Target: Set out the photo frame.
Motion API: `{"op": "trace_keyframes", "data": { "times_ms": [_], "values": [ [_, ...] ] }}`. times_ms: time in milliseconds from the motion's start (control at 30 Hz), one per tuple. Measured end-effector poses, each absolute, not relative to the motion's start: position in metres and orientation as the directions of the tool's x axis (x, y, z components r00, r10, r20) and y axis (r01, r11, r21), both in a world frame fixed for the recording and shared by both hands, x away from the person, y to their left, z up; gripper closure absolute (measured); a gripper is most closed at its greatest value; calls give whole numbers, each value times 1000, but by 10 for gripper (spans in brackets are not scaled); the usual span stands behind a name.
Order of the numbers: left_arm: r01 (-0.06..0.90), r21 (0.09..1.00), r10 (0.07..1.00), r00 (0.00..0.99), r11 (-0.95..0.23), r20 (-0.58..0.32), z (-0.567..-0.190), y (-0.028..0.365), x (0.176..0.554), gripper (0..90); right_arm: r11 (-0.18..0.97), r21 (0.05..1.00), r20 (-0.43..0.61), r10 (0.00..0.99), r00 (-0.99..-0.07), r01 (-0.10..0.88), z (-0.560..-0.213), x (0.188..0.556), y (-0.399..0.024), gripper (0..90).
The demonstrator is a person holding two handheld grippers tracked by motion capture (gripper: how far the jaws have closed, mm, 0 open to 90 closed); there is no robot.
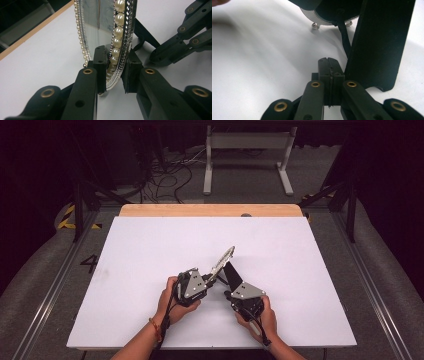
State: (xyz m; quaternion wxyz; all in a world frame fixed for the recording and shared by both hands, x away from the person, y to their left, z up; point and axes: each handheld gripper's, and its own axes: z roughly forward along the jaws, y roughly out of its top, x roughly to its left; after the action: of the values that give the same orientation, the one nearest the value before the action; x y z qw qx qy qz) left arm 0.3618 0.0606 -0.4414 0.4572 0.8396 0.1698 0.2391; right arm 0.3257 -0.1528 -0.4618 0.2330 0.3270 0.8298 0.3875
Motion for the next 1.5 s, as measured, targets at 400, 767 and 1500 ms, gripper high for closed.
{"op": "trace_keyframes", "data": {
  "times_ms": [400,767,1500],
  "values": [
    [53,819,512,802,-571,306,-438,56,354,789,479,794,-124,730,-672,373,-461,327,-156,900],
    [53,805,513,794,-591,325,-435,47,343,779,475,790,-109,732,-673,388,-459,329,-166,900],
    [69,846,500,831,-529,244,-436,47,345,736,465,798,-101,730,-676,383,-460,342,-185,900]
  ]
}}
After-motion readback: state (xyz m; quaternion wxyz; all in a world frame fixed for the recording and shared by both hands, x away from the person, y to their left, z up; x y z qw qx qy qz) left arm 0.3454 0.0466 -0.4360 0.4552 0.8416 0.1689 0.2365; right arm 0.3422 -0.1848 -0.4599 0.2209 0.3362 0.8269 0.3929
